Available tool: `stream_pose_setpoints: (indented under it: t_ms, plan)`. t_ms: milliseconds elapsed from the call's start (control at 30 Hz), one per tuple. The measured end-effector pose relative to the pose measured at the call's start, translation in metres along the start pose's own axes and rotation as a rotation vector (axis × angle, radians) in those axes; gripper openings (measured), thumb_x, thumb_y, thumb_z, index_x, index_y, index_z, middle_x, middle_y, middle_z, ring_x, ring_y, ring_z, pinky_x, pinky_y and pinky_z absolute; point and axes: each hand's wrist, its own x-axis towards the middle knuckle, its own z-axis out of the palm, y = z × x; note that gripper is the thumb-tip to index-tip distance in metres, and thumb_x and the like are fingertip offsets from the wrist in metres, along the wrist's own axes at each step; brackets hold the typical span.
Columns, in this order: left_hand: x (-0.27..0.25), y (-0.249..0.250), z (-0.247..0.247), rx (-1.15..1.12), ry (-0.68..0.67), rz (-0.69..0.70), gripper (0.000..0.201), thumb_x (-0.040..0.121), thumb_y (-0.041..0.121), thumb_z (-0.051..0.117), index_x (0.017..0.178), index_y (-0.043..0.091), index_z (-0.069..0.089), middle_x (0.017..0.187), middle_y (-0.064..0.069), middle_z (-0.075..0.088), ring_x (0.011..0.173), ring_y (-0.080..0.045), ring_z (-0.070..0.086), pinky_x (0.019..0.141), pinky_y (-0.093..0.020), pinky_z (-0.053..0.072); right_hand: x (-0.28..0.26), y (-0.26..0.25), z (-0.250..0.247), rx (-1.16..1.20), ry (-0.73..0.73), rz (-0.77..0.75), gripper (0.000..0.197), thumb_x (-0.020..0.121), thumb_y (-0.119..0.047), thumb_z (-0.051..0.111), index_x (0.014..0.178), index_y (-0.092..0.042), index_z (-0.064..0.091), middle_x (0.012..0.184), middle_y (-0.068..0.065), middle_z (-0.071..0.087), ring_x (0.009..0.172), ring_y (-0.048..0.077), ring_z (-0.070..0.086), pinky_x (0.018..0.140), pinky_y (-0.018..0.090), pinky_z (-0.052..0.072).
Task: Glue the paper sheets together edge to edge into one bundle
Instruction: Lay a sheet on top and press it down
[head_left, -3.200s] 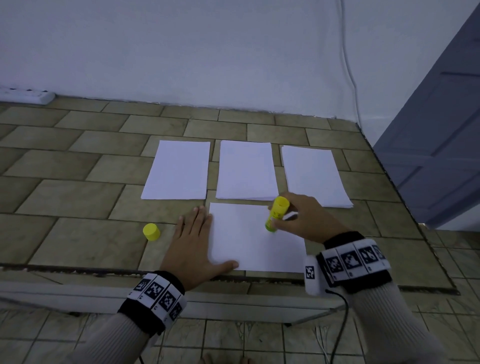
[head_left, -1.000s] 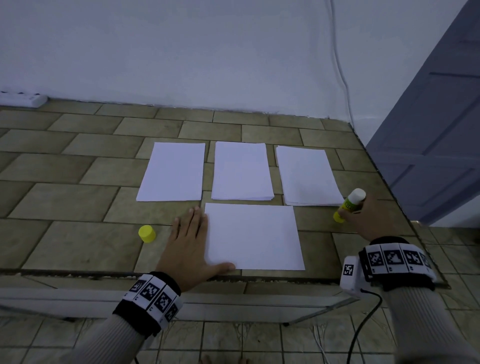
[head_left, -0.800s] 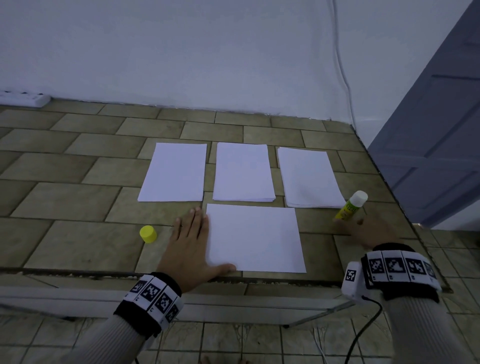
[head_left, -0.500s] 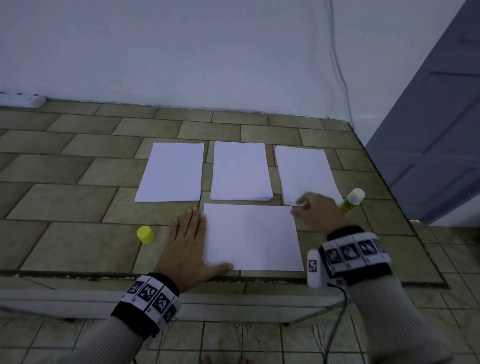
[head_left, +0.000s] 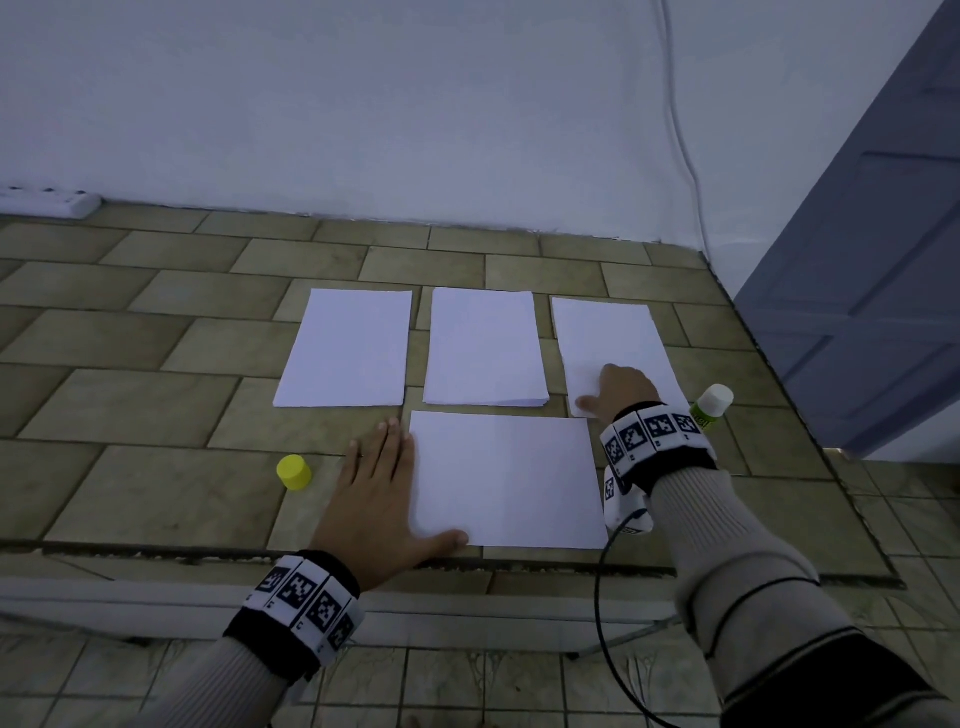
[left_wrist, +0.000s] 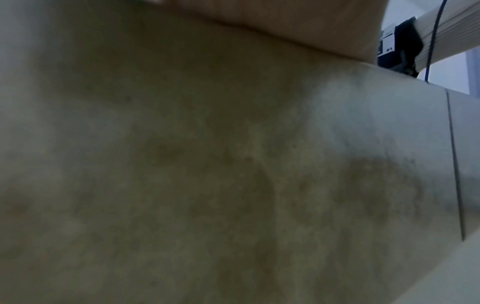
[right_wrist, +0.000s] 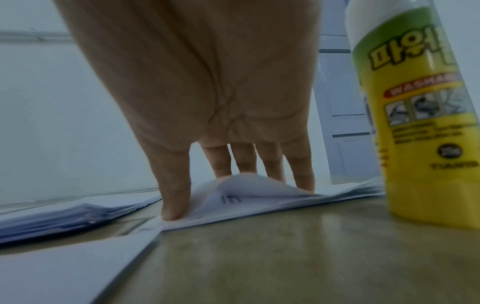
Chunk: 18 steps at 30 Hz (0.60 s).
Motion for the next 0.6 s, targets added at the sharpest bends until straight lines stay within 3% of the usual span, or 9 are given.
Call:
stream_pose_setpoints:
  t_ms: [100, 200, 300, 400, 500, 600]
  plan:
    - [0.000, -0.002, 0.004, -0.012, 0.008, 0.013, 0.135, 0.060, 0.100, 0.000, 0.153, 0.001, -0.001, 0.161, -0.015, -0.009, 0.149, -0.027, -0.012, 0.121, -0.050, -0.002, -0.002, 0.003, -0.004, 0.053, 0.077, 0.008, 0.039, 0.093, -0.030, 0.058, 0.120, -0.003, 0.054, 0.123, 0.017, 0.057, 0.112, 0.033, 0.054, 0.090, 0.038, 0.046]
    - [0.000, -0.003, 0.007, -0.047, 0.044, 0.027, 0.128, 0.069, 0.096, 0.003, 0.153, 0.001, 0.004, 0.161, -0.016, -0.001, 0.149, -0.027, -0.006, 0.121, -0.052, 0.003, -0.008, 0.005, -0.013, 0.177, 0.172, -0.005, 0.031, 0.095, -0.031, 0.050, 0.111, -0.005, 0.056, 0.113, 0.016, 0.060, 0.096, 0.030, 0.056, 0.076, 0.033, 0.044]
    - [0.000, -0.002, 0.006, -0.076, 0.044, 0.018, 0.122, 0.068, 0.094, -0.010, 0.151, 0.005, -0.008, 0.159, -0.010, -0.014, 0.148, -0.024, -0.015, 0.121, -0.048, -0.003, -0.020, 0.004, -0.025, 0.291, 0.263, -0.069, 0.030, 0.096, -0.034, 0.046, 0.097, -0.004, 0.053, 0.103, 0.017, 0.062, 0.083, 0.028, 0.052, 0.070, 0.031, 0.038]
    - [0.002, -0.004, 0.004, -0.230, 0.093, 0.000, 0.115, 0.068, 0.091, -0.013, 0.153, 0.013, -0.011, 0.160, -0.001, -0.016, 0.149, -0.016, -0.014, 0.122, -0.043, -0.005, -0.044, -0.003, -0.036, 0.403, 0.312, -0.212, 0.034, 0.096, -0.031, 0.051, 0.110, -0.001, 0.057, 0.108, 0.018, 0.064, 0.095, 0.030, 0.057, 0.075, 0.030, 0.038]
    - [0.003, -0.004, -0.003, -0.670, 0.284, -0.028, 0.098, 0.082, 0.085, 0.009, 0.154, 0.019, 0.017, 0.160, 0.003, 0.019, 0.147, -0.012, 0.017, 0.121, -0.046, 0.015, -0.073, -0.007, -0.041, 0.565, 0.260, -0.369, 0.039, 0.092, -0.029, 0.061, 0.126, -0.010, 0.057, 0.135, 0.008, 0.055, 0.124, 0.021, 0.048, 0.093, 0.022, 0.031]
    - [0.008, -0.001, -0.021, -1.026, 0.401, -0.103, 0.073, 0.085, 0.079, 0.026, 0.140, 0.033, 0.039, 0.146, 0.006, 0.046, 0.135, -0.009, 0.040, 0.114, -0.045, 0.032, -0.092, -0.003, -0.032, 0.587, 0.214, -0.526, 0.041, 0.085, -0.031, 0.070, 0.124, -0.027, 0.059, 0.150, -0.001, 0.038, 0.140, 0.015, 0.028, 0.112, 0.028, 0.019]
